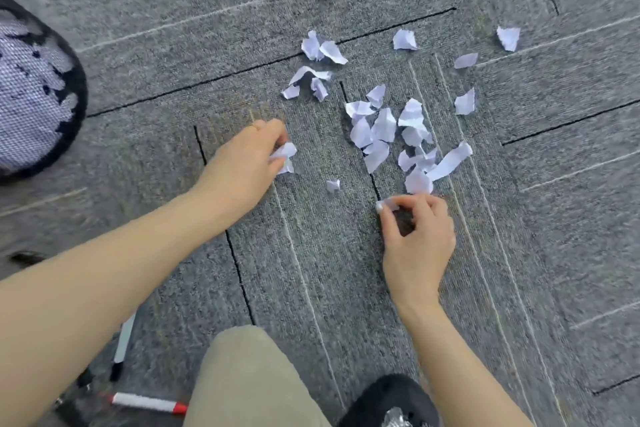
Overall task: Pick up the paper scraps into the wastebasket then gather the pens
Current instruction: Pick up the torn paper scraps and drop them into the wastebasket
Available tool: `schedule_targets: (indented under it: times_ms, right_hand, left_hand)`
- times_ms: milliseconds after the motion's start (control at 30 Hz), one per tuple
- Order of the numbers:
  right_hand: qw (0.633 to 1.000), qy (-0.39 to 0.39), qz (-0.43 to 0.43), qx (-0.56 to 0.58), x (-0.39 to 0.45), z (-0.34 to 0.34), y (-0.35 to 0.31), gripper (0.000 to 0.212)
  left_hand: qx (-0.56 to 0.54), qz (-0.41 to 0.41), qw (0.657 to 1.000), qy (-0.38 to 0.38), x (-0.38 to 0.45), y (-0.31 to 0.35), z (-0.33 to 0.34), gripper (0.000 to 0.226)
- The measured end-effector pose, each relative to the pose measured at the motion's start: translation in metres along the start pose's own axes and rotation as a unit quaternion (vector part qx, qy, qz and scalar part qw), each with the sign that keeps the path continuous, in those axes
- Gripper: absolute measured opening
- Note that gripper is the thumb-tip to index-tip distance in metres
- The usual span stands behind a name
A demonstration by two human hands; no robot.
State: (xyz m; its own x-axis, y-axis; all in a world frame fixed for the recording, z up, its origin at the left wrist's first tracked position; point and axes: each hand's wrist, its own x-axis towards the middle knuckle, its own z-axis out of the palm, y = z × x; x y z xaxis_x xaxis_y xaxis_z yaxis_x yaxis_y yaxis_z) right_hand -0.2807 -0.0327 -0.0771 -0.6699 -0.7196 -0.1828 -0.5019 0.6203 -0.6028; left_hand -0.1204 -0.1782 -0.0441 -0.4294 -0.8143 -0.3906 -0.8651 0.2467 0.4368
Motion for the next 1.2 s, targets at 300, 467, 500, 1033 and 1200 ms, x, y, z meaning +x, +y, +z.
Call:
schedule_targets:
  times_ms: [300,467,500,1033,1200]
  right_hand:
    - [0.994,0.012,-0.002,0.107,0.003,-0.023,-0.008,0.008]
    - [0.999,0.035,0.028,0.02,0.031,-0.033,0.0,0.008]
    - [0.999,0.034,0.026,0.006,0.035,-0.032,0.002,0.008]
    - [0.992,-0.001,-0.121,0.026,0.044,-0.025,0.013,0.001]
    - [0.993,0.016,-0.023,0.116,0.043,-0.032,0.008,0.009]
  left_hand:
    - [-0.235,-0.044,0.969,-0.066,-0.021,0.05,0.018,0.015]
    - [-0.204,-0.066,0.977,-0.017,-0.024,0.057,0.042,0.023]
    - [-0.209,-0.079,0.975,0.006,-0.024,0.055,0.045,0.019]
    - [-0.052,0.062,0.996,-0.044,-0.01,0.052,0.025,0.009]
    - [-0.134,0.056,0.989,-0.01,0.017,0.082,0.004,0.007]
